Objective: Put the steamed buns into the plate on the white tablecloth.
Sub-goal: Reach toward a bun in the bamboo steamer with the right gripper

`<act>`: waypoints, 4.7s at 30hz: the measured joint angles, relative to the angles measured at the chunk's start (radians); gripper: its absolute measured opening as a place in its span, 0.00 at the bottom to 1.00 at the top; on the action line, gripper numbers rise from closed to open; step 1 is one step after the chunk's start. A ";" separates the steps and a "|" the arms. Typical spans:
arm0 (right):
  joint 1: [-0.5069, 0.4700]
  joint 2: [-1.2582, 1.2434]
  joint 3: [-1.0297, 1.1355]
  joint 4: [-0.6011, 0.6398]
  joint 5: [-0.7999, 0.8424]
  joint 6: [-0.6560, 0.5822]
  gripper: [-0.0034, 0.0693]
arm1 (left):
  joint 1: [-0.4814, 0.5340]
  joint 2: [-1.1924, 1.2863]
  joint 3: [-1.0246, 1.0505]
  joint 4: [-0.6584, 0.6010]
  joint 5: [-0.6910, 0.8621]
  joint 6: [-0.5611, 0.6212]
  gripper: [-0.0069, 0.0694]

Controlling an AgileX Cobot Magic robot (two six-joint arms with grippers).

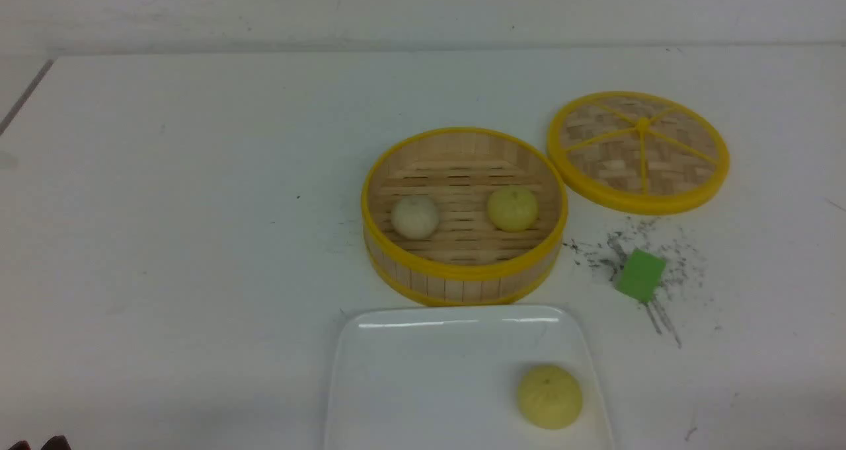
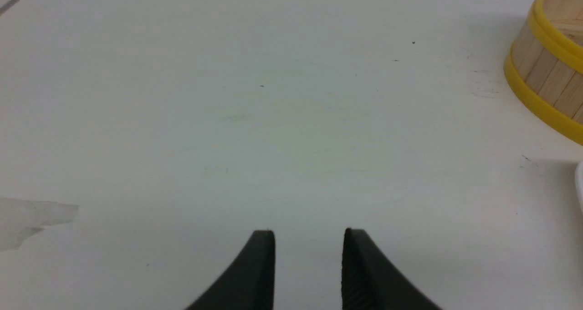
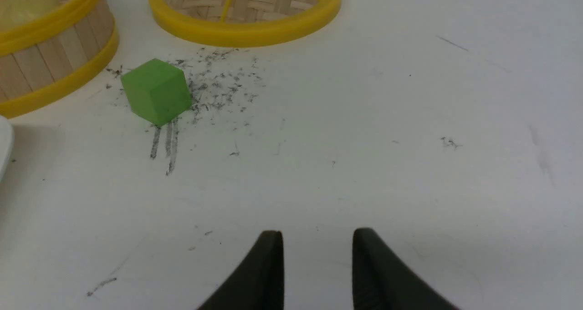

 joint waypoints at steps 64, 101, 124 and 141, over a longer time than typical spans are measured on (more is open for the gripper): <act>0.019 0.000 0.007 0.437 -0.002 0.220 0.38 | 0.000 0.000 0.001 -0.080 -0.016 -0.113 0.41; 0.019 0.488 -0.527 0.338 0.285 -0.007 0.03 | -0.003 0.510 -0.539 -0.448 0.490 -0.085 0.25; 0.250 1.619 -1.246 0.789 0.497 -0.733 0.17 | -0.003 1.018 -0.622 -0.555 0.578 0.195 0.14; 0.381 2.048 -1.626 0.254 0.259 -0.360 0.67 | -0.003 1.018 -0.622 -0.558 0.577 0.156 0.33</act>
